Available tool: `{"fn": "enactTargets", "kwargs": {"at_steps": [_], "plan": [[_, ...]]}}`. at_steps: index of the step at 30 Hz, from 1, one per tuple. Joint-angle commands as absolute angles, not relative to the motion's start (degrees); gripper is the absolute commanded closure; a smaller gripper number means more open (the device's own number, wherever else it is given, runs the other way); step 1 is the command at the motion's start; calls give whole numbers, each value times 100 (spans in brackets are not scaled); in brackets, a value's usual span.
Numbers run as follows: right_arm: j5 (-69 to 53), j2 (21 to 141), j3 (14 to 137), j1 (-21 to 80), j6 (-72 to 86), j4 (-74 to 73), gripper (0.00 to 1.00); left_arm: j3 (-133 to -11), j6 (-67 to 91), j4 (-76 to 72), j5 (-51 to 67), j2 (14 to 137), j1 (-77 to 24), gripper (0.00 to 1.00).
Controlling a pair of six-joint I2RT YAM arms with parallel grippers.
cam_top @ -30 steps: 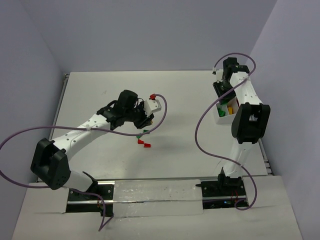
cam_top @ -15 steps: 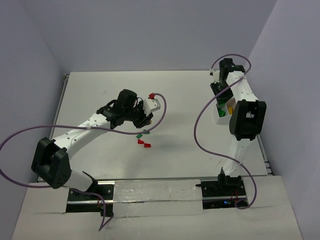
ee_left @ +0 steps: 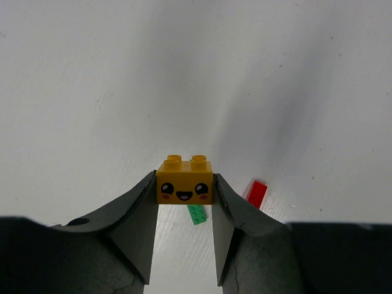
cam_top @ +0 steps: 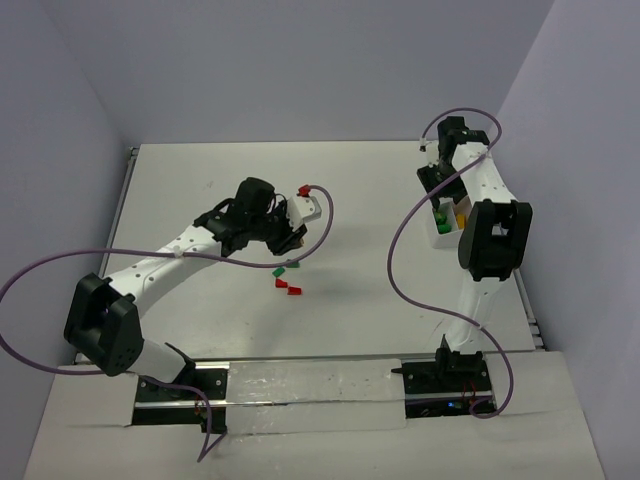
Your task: Sort the legos into containers by color
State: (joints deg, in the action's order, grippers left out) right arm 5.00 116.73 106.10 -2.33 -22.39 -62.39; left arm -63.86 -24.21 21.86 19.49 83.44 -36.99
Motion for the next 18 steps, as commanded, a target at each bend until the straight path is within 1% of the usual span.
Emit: {"fn": "enactTargets", "kwargs": {"at_steps": [1, 3, 5, 8, 9, 10, 11, 12, 13, 14, 15, 16, 17, 18], "plan": [[390, 11484, 10926, -130, -2206, -6390, 35, -6636, -2342, 1954, 1984, 8335, -3640, 100], [76, 11283, 11061, -73, -2206, -6472, 35, -6669, -2181, 1942, 2233, 8308, -3520, 100], [-447, 11000, 11273, -26, -2206, -6561, 35, -6738, -1872, 1909, 2730, 8264, -3283, 100], [-1725, 10619, 11664, 168, -2171, -6662, 36, -6820, -921, 1657, 3659, 8209, -2736, 100], [-1776, 10609, 11715, 204, -2170, -6660, 36, -6816, -536, 1505, 4008, 8201, -2721, 100], [-2779, 10416, 11695, 265, -2142, -6601, 36, -6722, 342, 1118, 4684, 8209, -2427, 100], [-3047, 10203, 11616, 310, -2074, -6405, 36, -6659, 735, 870, 5018, 8209, -2186, 100], [-3254, 10115, 11529, 382, -2048, -6301, 36, -6572, 1190, 583, 5318, 8217, -2073, 100], [-3404, 10027, 11417, 563, -2057, -6212, 36, -6465, 2161, 233, 5809, 8209, -1994, 100], [-3628, 9906, 11355, 687, -2083, -6066, 36, -6187, 2686, -694, 6048, 8200, -1907, 100], [-3631, 9903, 11311, 819, -2110, -6062, 36, -6028, 3239, -722, 6241, 8191, -1844, 100], [-3691, 9809, 11259, 968, -2163, -5916, 35, -5887, 3759, -1679, 6372, 8183, -1749, 100], [-3709, 9773, 11241, 1122, -2225, -5869, 35, -5736, 4323, -2168, 6444, 8174, -1713, 100], [-3709, 9712, 11214, 1467, -2311, -5756, 34, -5494, 5362, -3058, 6547, 8183, -1644, 100]]}}
